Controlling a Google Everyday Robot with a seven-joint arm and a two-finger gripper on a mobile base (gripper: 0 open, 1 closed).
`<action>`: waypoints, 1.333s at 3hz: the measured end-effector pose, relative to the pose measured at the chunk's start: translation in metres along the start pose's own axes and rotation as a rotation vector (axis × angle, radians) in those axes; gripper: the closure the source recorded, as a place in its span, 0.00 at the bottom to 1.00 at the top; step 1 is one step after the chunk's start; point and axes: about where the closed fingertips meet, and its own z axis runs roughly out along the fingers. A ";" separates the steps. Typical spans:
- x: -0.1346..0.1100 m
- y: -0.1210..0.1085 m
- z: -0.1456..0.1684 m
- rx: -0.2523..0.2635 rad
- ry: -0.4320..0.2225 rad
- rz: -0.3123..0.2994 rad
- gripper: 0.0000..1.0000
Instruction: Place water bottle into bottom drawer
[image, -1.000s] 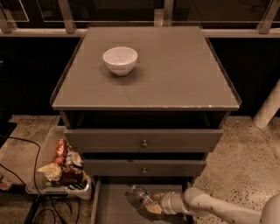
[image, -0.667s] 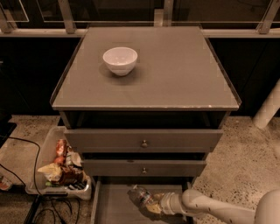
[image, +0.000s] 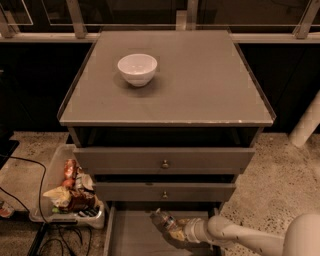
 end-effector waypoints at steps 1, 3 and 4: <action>0.009 -0.004 0.012 0.000 0.039 0.002 1.00; 0.020 -0.005 0.023 0.019 0.094 0.003 1.00; 0.020 -0.005 0.024 0.020 0.095 0.004 0.82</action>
Offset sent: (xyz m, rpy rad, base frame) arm 0.0011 0.0013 -0.0353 -0.1053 0.0621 0.0168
